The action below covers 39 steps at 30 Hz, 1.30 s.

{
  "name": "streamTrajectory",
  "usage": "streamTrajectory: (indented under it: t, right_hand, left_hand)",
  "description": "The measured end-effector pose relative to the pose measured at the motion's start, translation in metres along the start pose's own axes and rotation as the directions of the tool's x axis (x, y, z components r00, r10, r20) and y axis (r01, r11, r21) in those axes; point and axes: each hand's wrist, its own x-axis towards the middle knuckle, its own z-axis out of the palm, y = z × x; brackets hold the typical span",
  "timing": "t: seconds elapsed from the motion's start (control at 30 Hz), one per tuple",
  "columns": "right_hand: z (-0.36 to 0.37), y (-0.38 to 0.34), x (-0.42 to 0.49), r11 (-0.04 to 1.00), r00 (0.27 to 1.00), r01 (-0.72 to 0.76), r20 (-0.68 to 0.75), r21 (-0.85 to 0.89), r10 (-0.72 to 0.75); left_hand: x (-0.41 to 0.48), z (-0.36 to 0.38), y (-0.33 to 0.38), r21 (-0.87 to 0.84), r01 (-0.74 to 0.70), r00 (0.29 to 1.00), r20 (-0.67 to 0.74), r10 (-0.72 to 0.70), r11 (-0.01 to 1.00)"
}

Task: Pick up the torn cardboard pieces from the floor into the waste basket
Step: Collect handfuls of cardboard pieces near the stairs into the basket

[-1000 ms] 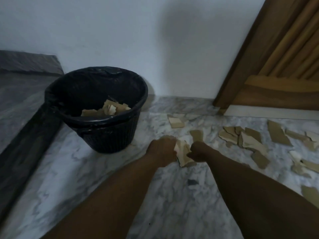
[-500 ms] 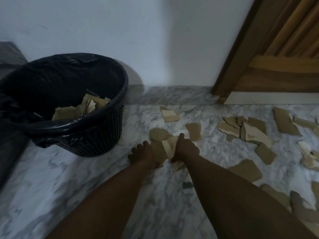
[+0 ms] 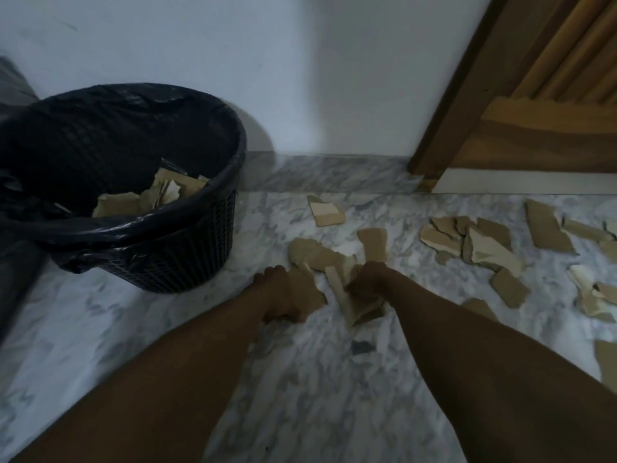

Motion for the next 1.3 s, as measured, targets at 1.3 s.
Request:
streamTrajectory:
  t: [1.3]
  right_hand:
    - [0.050,0.071,0.095,0.931,0.658,0.149,-0.736,0.333,0.158]
  left_hand:
    - [0.148,-0.069,0.123,-0.221,0.148,0.942,-0.267,-0.205,0.964]
